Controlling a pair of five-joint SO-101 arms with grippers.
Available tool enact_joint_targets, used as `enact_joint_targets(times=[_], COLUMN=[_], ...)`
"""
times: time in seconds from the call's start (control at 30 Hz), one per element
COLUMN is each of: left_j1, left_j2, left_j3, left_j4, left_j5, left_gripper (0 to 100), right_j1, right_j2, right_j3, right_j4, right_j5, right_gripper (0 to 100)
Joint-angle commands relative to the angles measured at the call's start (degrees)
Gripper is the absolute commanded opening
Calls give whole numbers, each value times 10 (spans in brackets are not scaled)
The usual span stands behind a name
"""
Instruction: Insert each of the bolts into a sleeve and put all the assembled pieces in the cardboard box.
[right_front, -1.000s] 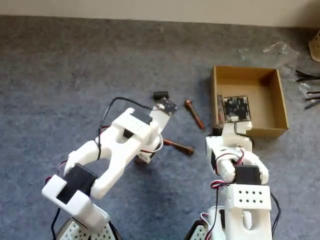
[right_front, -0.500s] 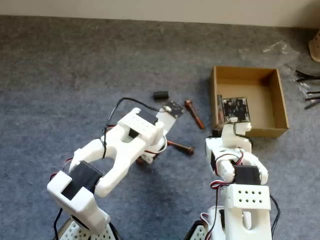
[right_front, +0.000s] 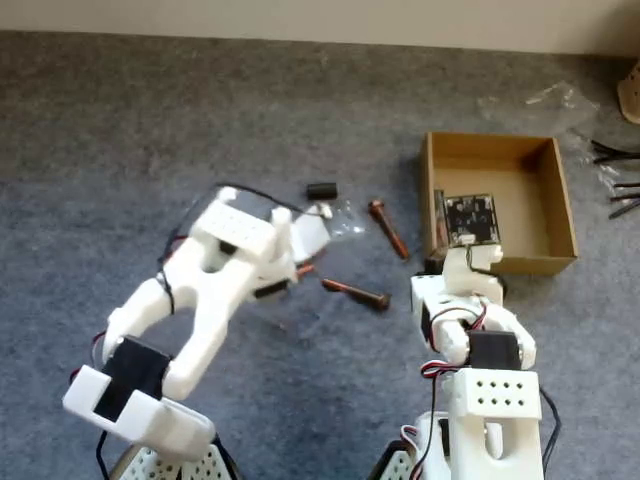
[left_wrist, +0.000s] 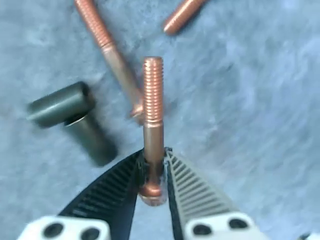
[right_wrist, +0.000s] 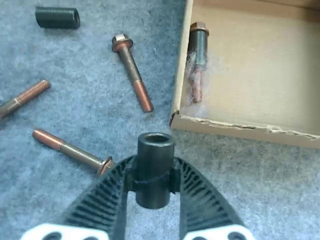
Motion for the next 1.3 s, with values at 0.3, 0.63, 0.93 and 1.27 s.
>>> enact_joint_targets(times=[0.3, 0.63, 0.93, 1.27], left_j1=[-53, -14, -15, -54], left_j2=[-25, -25, -26, -27], left_j3=[-104, -82, 33, 67], left_j4=[6, -178, -280, -305], left_j5=[265, 758, 959, 957], left_gripper=[10, 11, 10, 14], right_j1=[3, 3, 3, 3], right_j2=[-9, -9, -9, -9], right_j3=[-5, -4, -4, -4], right_j4=[-17, -16, -16, -16], right_j5=[-2, -5, -5, -5], right_gripper=[5, 5, 5, 5])
